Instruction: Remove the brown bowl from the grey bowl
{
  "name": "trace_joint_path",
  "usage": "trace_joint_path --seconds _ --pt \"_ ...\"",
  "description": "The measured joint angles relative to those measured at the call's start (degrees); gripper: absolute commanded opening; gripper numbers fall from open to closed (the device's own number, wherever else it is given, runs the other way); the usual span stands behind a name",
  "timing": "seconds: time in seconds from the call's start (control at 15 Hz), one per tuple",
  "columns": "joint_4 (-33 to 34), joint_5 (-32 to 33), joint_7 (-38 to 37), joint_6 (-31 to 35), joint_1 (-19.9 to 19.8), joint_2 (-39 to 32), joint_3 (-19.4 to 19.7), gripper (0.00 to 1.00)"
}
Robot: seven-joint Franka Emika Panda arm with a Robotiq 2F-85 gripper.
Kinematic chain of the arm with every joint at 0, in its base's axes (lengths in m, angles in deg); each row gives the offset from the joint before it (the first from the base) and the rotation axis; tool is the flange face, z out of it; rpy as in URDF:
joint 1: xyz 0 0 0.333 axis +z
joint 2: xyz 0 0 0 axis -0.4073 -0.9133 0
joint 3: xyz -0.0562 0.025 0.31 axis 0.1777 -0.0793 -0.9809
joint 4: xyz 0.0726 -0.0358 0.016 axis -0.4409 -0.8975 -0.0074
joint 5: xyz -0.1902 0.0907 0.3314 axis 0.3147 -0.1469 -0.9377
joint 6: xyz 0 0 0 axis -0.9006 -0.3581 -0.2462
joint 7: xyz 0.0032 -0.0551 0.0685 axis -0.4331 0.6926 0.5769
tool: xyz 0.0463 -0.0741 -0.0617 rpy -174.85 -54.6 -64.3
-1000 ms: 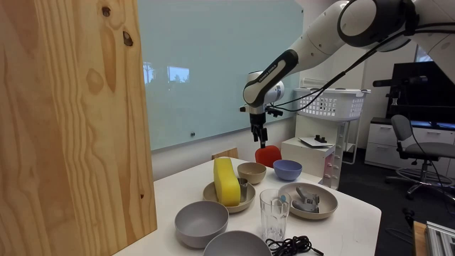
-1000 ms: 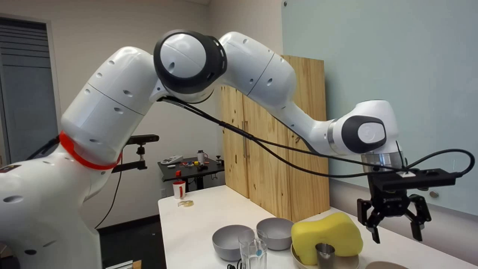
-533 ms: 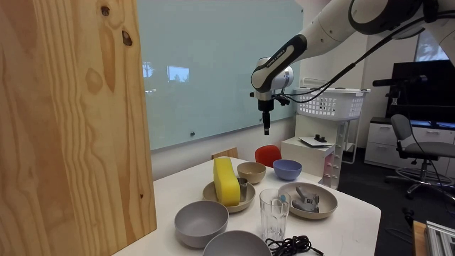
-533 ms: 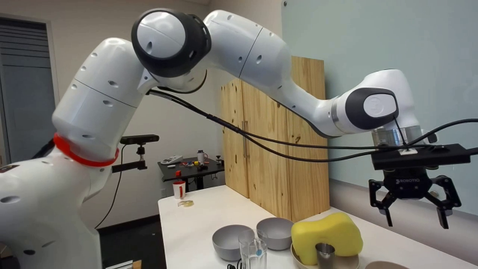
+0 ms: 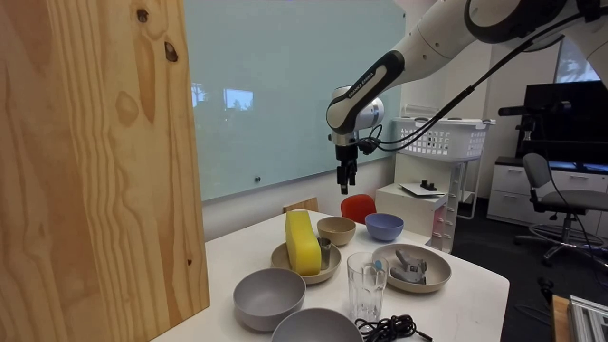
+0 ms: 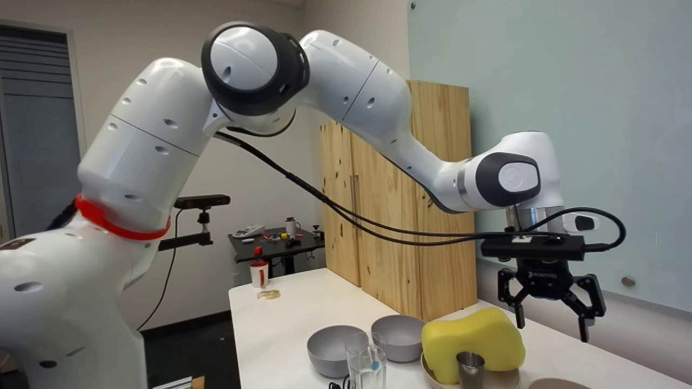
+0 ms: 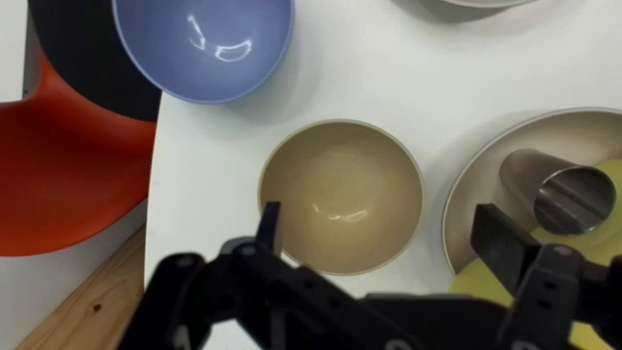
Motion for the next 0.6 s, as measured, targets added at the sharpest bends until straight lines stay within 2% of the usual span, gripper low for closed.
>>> trace_joint_path --seconds 0.33,0.6 --pt "-2.20 -0.09 -12.43 0.57 1.56 1.34 -0.21 1.00" --pt "-4.55 -0.10 -14.36 0.64 1.56 3.65 -0.13 1.00"
